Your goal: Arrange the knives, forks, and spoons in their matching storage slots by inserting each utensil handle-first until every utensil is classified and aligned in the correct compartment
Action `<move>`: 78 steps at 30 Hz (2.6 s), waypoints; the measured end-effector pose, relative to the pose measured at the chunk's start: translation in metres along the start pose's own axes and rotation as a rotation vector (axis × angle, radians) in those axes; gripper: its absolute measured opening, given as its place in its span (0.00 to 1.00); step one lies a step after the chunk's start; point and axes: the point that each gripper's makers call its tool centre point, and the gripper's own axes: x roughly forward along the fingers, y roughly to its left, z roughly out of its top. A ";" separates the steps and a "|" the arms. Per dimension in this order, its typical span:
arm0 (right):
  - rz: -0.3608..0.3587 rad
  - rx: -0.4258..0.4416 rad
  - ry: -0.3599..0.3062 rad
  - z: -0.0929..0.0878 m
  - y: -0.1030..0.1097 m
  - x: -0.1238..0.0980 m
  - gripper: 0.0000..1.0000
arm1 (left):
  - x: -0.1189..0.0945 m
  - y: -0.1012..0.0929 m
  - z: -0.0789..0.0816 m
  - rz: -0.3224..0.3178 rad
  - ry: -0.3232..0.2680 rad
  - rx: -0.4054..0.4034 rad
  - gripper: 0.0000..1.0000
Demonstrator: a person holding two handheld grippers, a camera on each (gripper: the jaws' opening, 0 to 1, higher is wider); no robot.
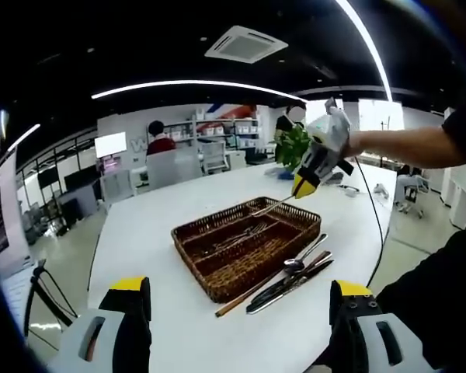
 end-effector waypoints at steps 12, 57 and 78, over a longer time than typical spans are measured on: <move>0.008 -0.029 0.022 0.006 -0.020 0.013 0.00 | 0.007 -0.001 -0.005 -0.014 0.015 0.002 1.00; -0.026 -0.065 0.058 0.052 -0.134 0.078 0.00 | 0.040 0.009 -0.024 -0.052 0.033 -0.051 1.00; -0.043 -0.066 0.059 0.061 -0.153 0.086 0.00 | 0.037 0.014 -0.022 -0.063 0.001 -0.094 1.00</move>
